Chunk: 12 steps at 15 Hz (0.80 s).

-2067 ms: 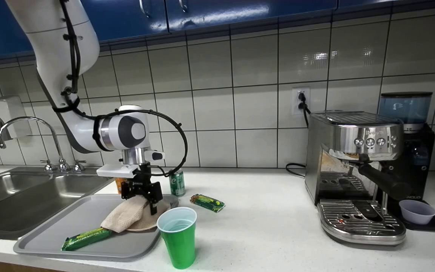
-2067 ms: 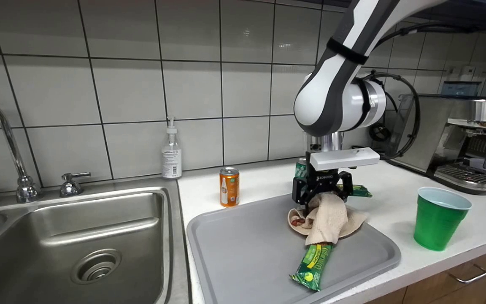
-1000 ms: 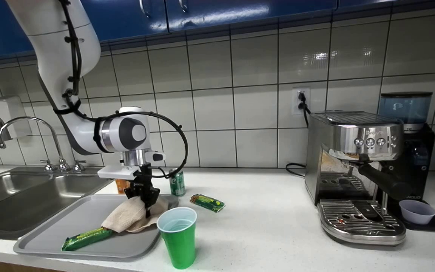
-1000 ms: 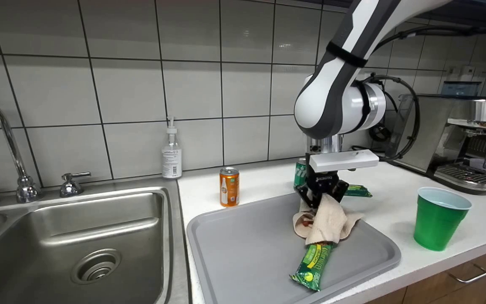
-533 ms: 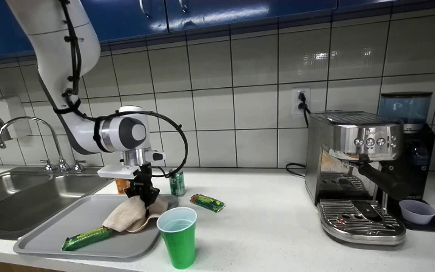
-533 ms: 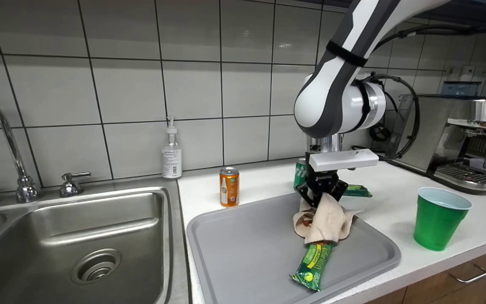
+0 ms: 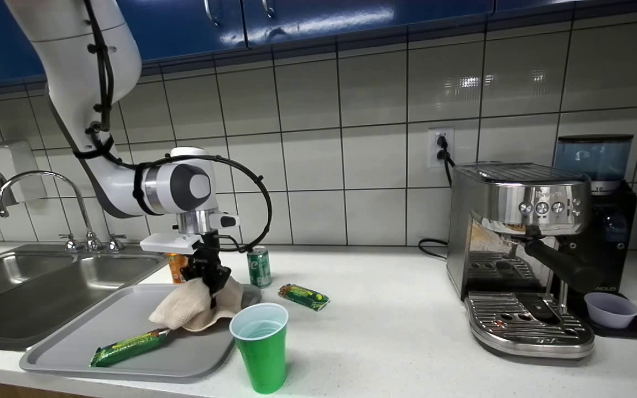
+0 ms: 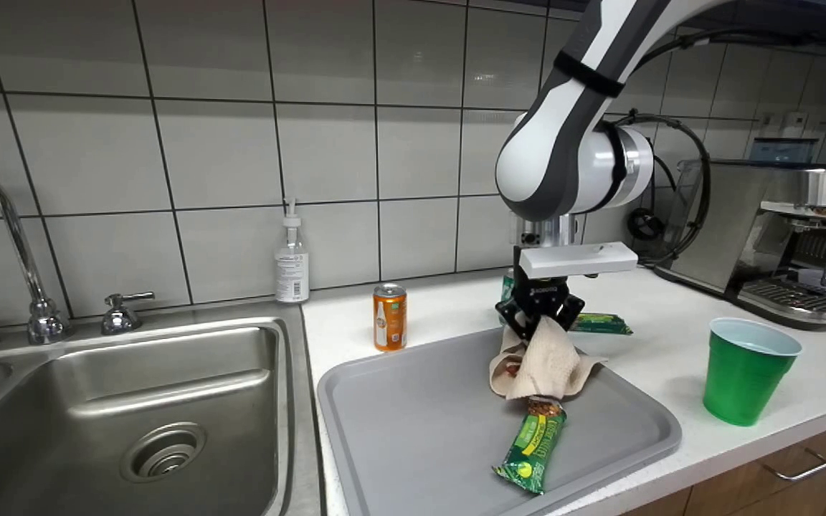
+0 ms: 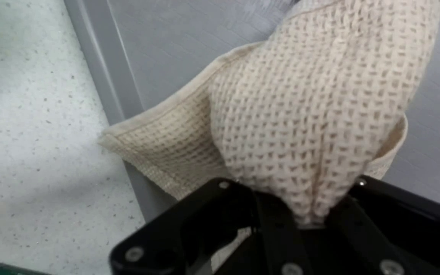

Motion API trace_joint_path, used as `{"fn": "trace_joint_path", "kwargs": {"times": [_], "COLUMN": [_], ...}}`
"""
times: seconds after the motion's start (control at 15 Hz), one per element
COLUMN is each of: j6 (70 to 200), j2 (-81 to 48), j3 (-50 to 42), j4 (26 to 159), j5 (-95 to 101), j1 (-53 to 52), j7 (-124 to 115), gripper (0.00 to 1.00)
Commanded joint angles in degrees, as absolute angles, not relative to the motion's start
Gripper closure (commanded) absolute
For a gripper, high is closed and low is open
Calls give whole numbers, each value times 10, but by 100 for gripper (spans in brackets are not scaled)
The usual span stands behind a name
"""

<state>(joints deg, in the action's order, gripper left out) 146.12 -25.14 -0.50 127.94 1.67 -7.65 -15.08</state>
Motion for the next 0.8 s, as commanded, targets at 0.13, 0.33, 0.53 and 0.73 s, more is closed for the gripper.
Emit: {"fn": "trace_joint_path", "kwargs": {"times": [0.13,0.33,0.53,0.73], "j6": [1453,1453,1451,1447], "j2": [-217,-213,-217,-224], "j3": [9,11,13,14], "j4": [1274,1258,1238,1218], "j5": [-8,-17,-23,-28], "j1": [-69,-69,-69,-68], "j7": [-140,-141,-141,-140], "gripper": [97,97,97,97]}}
